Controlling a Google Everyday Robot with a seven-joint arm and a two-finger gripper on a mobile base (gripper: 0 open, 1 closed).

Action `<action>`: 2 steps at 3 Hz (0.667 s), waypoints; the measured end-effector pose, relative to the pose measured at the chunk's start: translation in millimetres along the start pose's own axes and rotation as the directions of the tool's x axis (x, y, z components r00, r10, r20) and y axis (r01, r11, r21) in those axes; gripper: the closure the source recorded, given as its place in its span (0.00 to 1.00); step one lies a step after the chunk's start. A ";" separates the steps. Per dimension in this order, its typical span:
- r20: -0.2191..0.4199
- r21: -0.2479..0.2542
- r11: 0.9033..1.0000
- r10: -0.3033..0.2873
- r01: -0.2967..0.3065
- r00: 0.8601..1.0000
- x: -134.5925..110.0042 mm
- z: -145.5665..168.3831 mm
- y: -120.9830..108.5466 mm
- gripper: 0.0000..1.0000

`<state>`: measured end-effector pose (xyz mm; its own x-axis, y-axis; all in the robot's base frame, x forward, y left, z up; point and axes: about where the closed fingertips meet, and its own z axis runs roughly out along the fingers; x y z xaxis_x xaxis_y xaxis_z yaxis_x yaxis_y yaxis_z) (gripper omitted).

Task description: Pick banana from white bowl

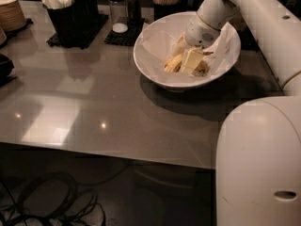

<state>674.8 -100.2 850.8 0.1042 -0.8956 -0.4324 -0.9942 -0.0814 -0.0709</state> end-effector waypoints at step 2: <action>0.000 0.000 1.000 0.000 0.000 1.000 0.0 0.0 0.0 0.71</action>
Offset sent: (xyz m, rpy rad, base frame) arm 0.0000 0.0000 0.0000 0.0000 0.0000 0.0000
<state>674.8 -100.2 850.8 0.1042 -0.8956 -0.4324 -0.9942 -0.0814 -0.0710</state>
